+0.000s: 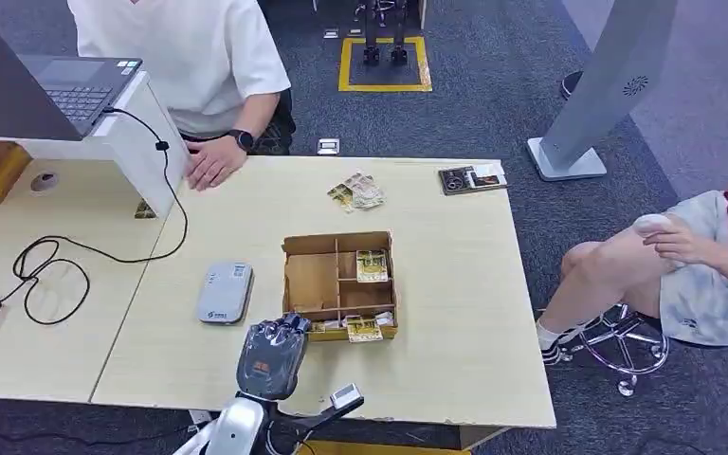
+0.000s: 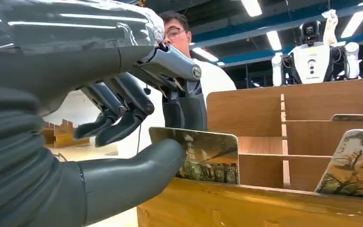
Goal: Pass the card to the sensor for recognition and then transmit it.
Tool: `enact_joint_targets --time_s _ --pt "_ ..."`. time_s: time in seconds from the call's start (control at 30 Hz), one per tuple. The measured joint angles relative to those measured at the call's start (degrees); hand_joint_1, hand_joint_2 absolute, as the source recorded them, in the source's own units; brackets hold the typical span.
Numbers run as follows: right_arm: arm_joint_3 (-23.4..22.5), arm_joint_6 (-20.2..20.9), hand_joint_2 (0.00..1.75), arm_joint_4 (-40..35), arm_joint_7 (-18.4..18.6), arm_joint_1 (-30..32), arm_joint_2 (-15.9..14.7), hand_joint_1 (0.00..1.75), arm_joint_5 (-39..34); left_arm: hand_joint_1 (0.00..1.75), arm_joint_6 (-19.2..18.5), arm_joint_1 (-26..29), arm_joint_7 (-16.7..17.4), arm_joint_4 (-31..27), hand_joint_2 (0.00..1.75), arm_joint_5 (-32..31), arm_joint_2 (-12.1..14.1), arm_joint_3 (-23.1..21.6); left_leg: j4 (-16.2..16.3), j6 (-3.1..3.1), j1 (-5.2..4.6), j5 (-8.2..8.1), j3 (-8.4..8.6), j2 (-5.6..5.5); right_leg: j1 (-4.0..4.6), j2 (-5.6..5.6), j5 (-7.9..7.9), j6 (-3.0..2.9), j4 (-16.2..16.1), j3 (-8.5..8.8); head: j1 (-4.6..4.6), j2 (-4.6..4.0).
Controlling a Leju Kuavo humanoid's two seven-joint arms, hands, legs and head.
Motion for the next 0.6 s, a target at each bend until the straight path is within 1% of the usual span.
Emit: enact_joint_targets --time_s 0.07,0.13,0.2,0.27,0.47,0.6 --pt "0.0 0.02 1.75 0.0 0.0 0.0 0.0 0.0 0.0 1.75 1.1 0.12 -0.55 0.0 1.75 0.13 -0.07 0.0 0.0 0.0 0.0 0.0 0.0 0.0 0.0 0.0 0.0 0.0 0.0 0.01 0.0 0.0" --pt "0.0 0.02 1.75 0.0 0.0 0.0 0.0 0.0 0.0 1.75 3.15 0.53 -1.22 0.0 1.75 0.32 -0.11 0.04 0.0 0.0 0.0 0.0 0.01 0.0 0.0 0.0 0.0 0.0 0.0 0.01 0.0 0.0" --pt "0.0 -0.02 1.75 0.0 0.0 0.0 0.0 0.0 0.0 1.75 6.39 0.92 -2.57 -0.15 1.75 1.48 -0.28 0.26 0.0 0.0 0.0 0.0 0.01 0.0 0.0 0.0 0.0 0.0 0.0 0.01 0.0 0.0" --pt "-0.02 -0.11 1.75 0.0 0.0 0.01 0.0 0.0 0.0 1.75 8.11 1.61 -4.47 -1.7 1.75 2.86 -0.65 0.78 0.0 0.0 0.0 0.0 0.0 0.0 0.0 0.0 0.0 0.0 0.0 0.0 0.0 0.0" --pt "-0.11 -0.46 1.75 -0.02 0.02 0.02 0.02 0.0 0.0 1.75 8.15 4.28 -12.55 -9.97 1.75 5.6 -2.56 4.07 0.0 0.0 0.0 -0.01 0.0 0.0 0.0 0.0 0.0 0.0 -0.01 0.0 0.0 0.0" --pt "-0.31 -0.61 1.75 -0.02 0.02 0.04 0.15 0.0 0.0 1.75 8.15 5.94 -20.66 -15.5 1.75 8.31 -5.21 7.72 0.0 0.0 0.0 0.0 0.0 0.0 0.0 0.0 0.0 0.0 0.0 0.0 0.0 0.0"
